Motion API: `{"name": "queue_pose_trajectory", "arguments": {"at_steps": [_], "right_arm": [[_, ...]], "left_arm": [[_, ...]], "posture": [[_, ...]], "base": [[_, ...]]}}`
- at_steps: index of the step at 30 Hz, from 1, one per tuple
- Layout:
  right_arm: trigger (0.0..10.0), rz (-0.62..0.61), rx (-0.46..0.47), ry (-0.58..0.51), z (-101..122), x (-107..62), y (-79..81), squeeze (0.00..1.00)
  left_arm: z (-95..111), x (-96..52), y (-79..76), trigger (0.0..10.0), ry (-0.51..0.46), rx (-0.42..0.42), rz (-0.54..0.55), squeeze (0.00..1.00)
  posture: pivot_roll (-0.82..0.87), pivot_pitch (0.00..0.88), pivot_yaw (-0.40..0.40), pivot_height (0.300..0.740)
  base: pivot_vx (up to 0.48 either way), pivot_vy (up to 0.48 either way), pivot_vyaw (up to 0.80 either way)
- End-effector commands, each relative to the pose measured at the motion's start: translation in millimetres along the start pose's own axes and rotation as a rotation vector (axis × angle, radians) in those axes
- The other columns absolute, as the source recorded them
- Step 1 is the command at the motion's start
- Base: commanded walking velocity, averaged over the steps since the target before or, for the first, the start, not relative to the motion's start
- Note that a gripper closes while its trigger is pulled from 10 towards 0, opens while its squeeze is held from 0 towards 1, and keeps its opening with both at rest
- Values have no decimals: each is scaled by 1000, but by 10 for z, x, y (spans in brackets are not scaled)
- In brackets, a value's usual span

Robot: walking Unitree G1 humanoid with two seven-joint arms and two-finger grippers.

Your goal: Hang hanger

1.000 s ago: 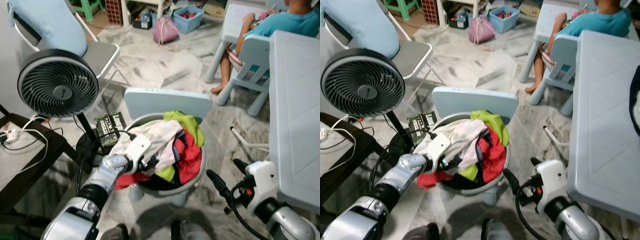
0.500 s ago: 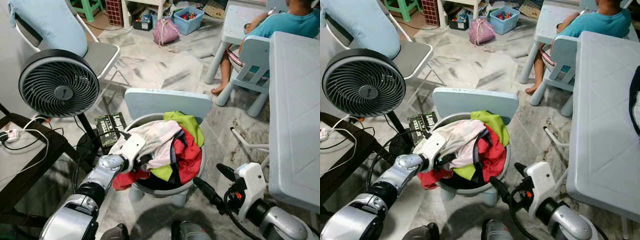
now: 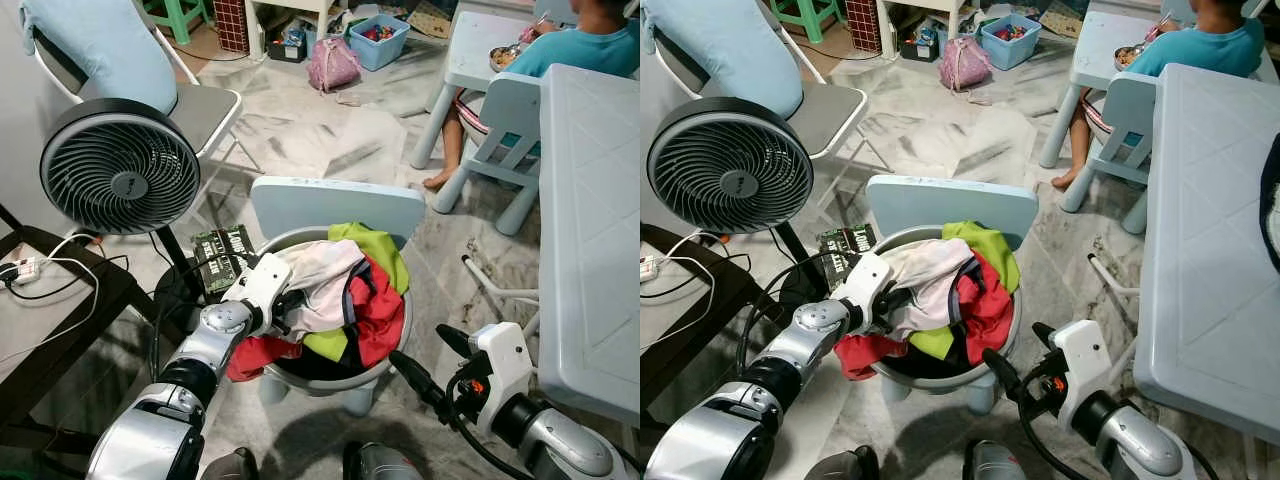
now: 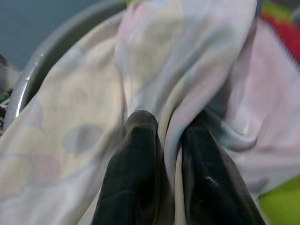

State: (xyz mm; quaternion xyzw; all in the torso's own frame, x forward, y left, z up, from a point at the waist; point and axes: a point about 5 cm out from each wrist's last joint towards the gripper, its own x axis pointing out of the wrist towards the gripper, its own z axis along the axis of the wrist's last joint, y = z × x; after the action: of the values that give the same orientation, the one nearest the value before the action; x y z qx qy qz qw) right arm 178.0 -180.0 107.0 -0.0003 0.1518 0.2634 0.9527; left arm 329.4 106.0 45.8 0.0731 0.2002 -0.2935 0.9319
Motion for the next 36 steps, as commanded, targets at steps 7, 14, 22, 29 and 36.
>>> {"name": "queue_pose_trajectory", "arguments": {"at_steps": [7,14,22,29,36], "right_arm": [[10000,-41,-2,1,-36,32,-54,0],[10000,-70,-9,-19,-35,86,-83,0],[10000,-93,-8,-45,-32,169,-109,0],[10000,-94,-8,-56,-38,214,-98,0],[10000,-89,-14,-58,-43,252,-118,0]], "left_arm": [[904,28,-34,0,-412,-61,-50,0],[1500,-25,-192,0,-640,-97,-134,0],[2280,-308,-391,0,-910,-203,-311,0],[2064,-478,-113,0,-956,-508,-171,0],[833,-439,-7,0,-513,-833,115,0]], "posture": [[-202,161,20,740],[-190,142,34,740],[-172,124,46,740],[-153,127,39,740],[-125,135,23,740]], "base": [[0,0,0],[0,0,0],[0,0,0],[0,0,0],[0,0,0]]}}
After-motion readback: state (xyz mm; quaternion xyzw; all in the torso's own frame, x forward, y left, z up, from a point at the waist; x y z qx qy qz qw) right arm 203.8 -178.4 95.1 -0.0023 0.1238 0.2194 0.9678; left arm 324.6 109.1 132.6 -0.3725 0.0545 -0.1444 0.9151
